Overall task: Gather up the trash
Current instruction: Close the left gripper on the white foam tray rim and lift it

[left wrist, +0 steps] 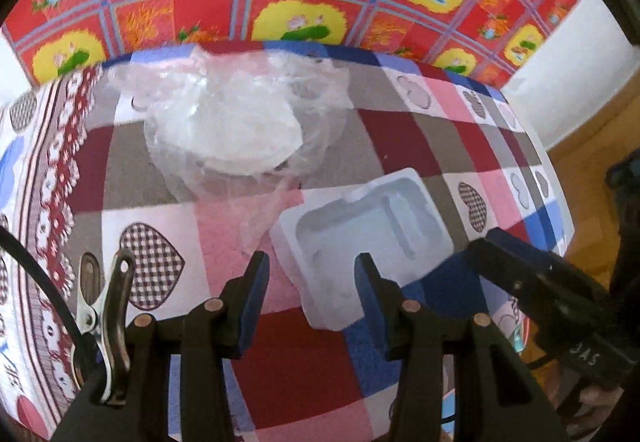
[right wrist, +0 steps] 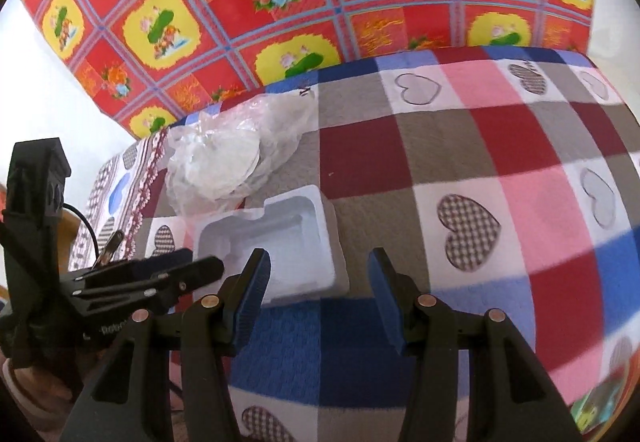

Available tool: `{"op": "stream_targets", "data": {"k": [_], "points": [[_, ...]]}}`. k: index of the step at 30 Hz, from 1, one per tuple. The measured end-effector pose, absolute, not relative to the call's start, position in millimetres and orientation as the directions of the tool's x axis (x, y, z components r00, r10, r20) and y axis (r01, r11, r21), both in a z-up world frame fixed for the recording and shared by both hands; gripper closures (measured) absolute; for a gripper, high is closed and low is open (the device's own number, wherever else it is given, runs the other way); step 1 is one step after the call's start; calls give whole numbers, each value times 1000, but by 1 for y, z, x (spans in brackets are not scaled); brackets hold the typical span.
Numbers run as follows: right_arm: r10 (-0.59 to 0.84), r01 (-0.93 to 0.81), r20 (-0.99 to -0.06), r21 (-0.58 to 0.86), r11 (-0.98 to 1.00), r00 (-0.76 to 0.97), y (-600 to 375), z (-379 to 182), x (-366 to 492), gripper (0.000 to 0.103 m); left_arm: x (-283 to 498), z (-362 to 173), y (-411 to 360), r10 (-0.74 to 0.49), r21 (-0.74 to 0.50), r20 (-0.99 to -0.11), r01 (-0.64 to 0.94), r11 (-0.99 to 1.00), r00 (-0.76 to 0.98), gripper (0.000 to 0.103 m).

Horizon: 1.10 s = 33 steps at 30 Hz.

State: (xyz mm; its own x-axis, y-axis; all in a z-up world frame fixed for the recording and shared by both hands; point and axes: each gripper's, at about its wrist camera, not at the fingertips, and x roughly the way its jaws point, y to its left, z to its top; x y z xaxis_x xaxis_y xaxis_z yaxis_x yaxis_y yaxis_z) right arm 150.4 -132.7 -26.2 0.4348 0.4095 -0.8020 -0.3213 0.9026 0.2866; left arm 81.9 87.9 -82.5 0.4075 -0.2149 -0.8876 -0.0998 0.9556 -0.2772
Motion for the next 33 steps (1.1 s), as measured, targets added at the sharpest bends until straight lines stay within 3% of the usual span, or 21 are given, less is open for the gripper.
{"op": "stream_targets", "data": {"k": [9, 16, 25, 26, 28, 30, 33], "points": [[407, -372, -844, 274, 887, 348, -118, -50, 172, 51, 89, -101, 87, -230, -300, -907, -158, 941, 354, 54], [415, -352, -846, 296, 888, 335, -124, -56, 172, 53, 89, -101, 88, -262, -345, -893, -185, 920, 366, 41], [400, -343, -850, 284, 895, 341, -124, -57, 167, 55, 92, -100, 85, -235, -319, -907, -204, 926, 350, 34], [405, -340, -849, 291, 894, 339, -125, -57, 166, 57, 92, -100, 85, -222, -305, -912, -208, 929, 346, 32], [428, -336, -844, 321, 886, 324, -126, -59, 163, 80, 92, -100, 86, -199, -282, -920, -219, 934, 339, 24], [429, -339, -842, 320, 885, 326, -124, -58, 158, 87, 91, -101, 87, -198, -282, -920, -219, 934, 338, 24], [410, -333, -843, 298, 895, 347, -123, -57, 150, 88, 91, -101, 88, -200, -283, -920, -218, 934, 338, 25]]}}
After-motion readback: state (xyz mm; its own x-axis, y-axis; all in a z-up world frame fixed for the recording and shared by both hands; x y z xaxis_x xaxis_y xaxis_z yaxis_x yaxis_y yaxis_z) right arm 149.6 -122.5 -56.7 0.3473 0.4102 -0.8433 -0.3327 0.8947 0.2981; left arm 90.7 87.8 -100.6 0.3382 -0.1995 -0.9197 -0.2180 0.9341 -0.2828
